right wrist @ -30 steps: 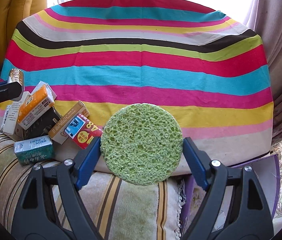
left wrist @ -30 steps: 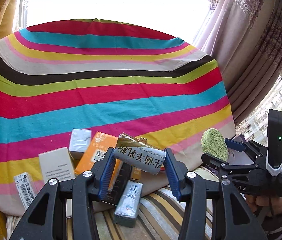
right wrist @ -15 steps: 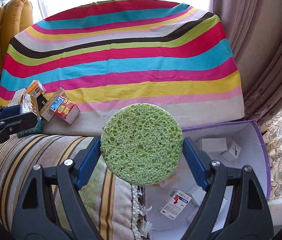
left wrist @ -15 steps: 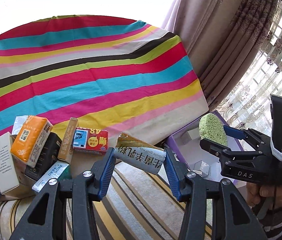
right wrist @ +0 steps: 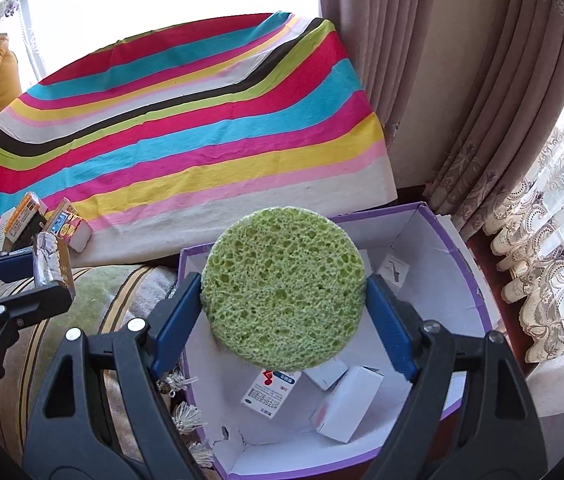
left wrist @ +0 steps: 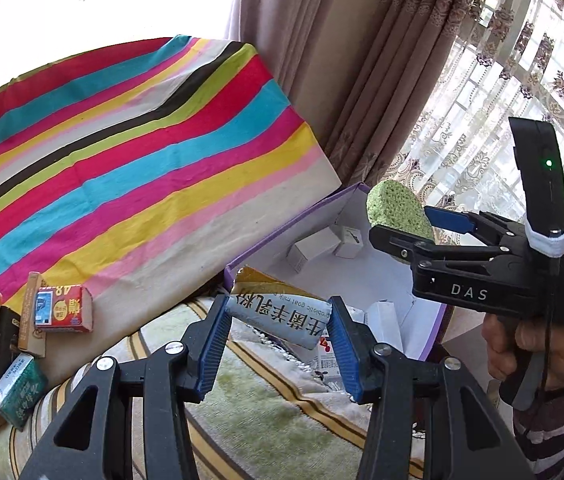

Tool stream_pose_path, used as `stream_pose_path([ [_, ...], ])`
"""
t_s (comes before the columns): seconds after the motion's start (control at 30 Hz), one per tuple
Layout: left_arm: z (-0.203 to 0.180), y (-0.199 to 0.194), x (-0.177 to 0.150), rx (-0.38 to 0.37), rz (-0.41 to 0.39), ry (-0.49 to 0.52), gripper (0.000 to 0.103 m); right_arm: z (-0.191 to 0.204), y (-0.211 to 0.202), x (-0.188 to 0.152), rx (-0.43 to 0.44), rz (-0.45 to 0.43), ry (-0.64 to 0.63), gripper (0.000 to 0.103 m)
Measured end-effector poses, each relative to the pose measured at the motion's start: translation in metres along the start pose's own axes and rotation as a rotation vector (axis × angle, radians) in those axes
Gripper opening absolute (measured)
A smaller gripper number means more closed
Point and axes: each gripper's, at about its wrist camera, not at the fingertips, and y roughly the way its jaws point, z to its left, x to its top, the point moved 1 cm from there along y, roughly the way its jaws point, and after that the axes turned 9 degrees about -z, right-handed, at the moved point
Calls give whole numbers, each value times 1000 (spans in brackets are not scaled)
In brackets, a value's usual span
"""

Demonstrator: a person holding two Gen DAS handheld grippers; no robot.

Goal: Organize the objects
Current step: 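Carry the cylinder and green sponge into the purple-rimmed box and release both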

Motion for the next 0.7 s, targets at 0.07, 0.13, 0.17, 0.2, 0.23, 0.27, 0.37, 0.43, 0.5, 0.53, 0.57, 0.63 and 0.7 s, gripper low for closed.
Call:
stream_pose_path([
  [0.07,-10,4,2,-28,3,21,52,-10,-3,1,-16,-10,13,84],
  [0.13,-18,8,4,-34,7,42,68,-17,-4,2,-28,-14,24,84],
  [0.17,-20,9,4,-33,4,45,72,-21,-5,2,-29,-15,31,84],
  [0.2,-21,8,5,-38,-2,44,77,-24,-6,2,-29,-17,38,84],
  [0.23,-22,7,6,-43,-8,42,80,-26,-7,3,-31,-18,44,84],
  [0.27,-21,6,7,-46,-13,39,81,-27,-8,2,-30,-18,48,84],
  [0.37,-19,0,9,-33,-37,31,82,-29,-8,2,-34,-16,52,84],
  [0.43,-18,-6,12,-3,-65,35,82,-29,-10,3,-30,-27,57,86],
  [0.5,-19,-14,15,58,-99,54,82,-27,-14,5,-15,-53,62,92],
  [0.53,-21,-18,17,93,-114,68,83,-26,-17,7,-12,-67,63,94],
  [0.57,-22,-21,18,126,-130,79,83,-25,-20,8,-12,-81,57,96],
  [0.63,-23,-29,20,185,-176,103,85,-22,-24,12,-27,-100,41,97],
  [0.7,-26,-35,19,209,-214,159,86,-19,-28,15,-42,-117,34,98],
])
